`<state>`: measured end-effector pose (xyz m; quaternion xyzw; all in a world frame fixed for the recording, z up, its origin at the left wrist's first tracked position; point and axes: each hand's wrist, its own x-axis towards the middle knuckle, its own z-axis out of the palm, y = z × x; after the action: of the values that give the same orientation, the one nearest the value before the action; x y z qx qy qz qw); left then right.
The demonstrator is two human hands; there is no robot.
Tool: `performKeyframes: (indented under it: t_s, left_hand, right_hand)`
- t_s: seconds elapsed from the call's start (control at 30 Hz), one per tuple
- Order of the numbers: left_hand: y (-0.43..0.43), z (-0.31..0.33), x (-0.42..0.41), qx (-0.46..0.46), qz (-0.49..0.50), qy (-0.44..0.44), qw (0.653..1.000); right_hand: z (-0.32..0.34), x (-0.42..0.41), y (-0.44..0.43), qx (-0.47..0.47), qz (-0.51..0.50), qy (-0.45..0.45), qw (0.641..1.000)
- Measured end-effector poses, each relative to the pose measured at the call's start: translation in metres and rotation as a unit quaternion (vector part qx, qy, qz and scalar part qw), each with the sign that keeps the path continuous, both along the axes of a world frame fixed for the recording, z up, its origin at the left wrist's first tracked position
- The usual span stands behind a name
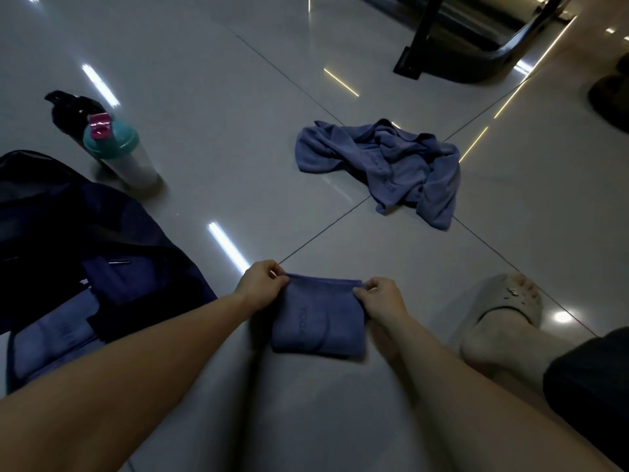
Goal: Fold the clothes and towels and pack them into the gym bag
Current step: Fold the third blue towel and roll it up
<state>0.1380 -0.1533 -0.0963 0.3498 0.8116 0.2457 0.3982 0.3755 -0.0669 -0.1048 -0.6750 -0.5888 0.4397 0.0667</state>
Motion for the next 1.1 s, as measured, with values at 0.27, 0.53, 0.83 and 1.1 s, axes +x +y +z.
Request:
performKeyframes:
  t_s: [0.27, 0.53, 0.83, 1.1]
  left_hand:
    - [-0.003, -0.002, 0.003, 0.021, -0.088, 0.207, 0.974]
    - [-0.038, -0.035, 0.052, 0.112, -0.320, 0.359, 0.870]
    - [-0.048, -0.050, 0.035, 0.047, -0.350, 0.330, 0.875]
    - [-0.035, -0.037, 0.004, 0.033, -0.427, 0.322, 0.844]
  right_hand:
    - [0.007, 0.003, -0.007, 0.096, 0.087, -0.108, 0.986]
    - [-0.032, 0.004, -0.068, 0.294, 0.413, -0.181, 0.843]
    - [-0.042, 0.026, -0.067, 0.246, 0.436, -0.220, 0.837]
    - [-0.024, 0.035, -0.037, 0.230, 0.499, -0.211, 0.809]
